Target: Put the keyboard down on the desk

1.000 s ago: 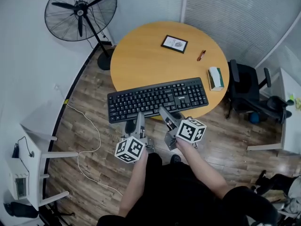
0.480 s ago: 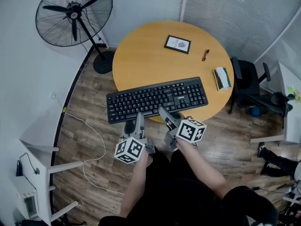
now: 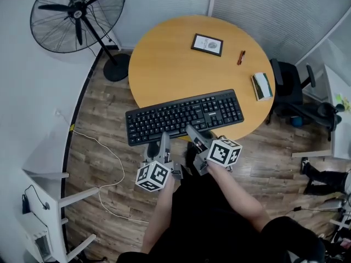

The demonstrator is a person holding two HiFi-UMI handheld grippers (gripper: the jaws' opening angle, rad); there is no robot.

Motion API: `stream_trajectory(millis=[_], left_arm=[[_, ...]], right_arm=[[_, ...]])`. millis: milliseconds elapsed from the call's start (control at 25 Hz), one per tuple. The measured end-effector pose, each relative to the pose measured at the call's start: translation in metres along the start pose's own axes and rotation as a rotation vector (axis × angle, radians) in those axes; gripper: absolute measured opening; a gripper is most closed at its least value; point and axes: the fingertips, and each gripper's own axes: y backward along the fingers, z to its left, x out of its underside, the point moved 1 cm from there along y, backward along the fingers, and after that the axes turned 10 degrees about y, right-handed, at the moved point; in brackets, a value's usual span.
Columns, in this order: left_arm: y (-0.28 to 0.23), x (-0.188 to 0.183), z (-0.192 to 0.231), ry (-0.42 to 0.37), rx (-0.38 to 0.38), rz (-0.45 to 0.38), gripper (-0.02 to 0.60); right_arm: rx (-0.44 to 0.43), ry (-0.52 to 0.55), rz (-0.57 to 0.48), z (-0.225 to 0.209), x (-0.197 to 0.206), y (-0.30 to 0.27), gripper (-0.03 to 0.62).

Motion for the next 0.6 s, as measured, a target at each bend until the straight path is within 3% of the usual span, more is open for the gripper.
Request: stream_trajectory(millis=[320, 600], left_arm=[[-0.035, -0.023, 0.011, -0.016, -0.022, -0.004, 0.238], [-0.078, -0.056, 0.006, -0.039, -0.034, -0.043, 0.236]], right_arm=[[-0.018, -0.020, 0.009, -0.011, -0.014, -0.042, 0.169], [-0.071, -0.017, 0.005, -0.018, -0.051, -0.089, 0.169]])
